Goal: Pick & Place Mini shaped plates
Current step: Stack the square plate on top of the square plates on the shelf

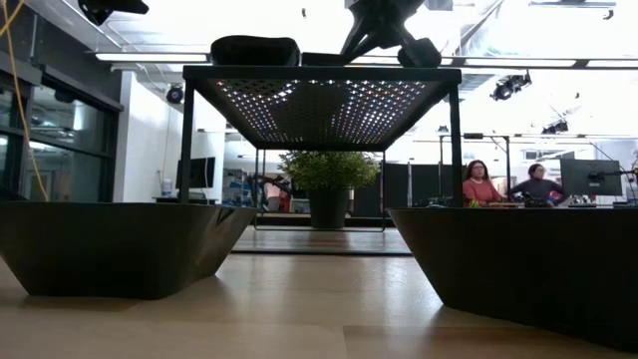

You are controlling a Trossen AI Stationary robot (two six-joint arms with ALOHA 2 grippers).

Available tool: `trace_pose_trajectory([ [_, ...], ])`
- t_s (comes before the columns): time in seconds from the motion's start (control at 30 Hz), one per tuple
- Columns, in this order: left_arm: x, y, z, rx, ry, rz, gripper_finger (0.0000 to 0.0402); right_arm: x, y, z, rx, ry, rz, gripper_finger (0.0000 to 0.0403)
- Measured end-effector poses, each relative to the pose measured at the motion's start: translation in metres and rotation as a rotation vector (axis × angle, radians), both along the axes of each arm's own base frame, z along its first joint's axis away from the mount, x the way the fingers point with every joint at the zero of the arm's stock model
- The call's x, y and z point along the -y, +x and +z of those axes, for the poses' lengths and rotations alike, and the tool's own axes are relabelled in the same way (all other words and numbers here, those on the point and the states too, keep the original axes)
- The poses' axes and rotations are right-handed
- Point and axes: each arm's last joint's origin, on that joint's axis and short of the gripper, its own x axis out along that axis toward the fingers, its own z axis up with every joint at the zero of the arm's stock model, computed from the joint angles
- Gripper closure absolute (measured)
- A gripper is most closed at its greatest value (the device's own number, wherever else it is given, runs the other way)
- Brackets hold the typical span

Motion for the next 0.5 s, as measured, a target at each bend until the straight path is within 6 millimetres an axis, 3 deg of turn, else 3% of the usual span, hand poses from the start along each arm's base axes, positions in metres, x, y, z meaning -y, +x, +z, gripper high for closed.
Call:
trace_pose_trajectory([
  [0.5, 0.0000, 0.0001, 0.0000, -0.004, 0.017, -0.005, 0.0268, 0.0006, 0.0063, -0.0055, 0.002, -0.011, -0.011, 0.0403],
])
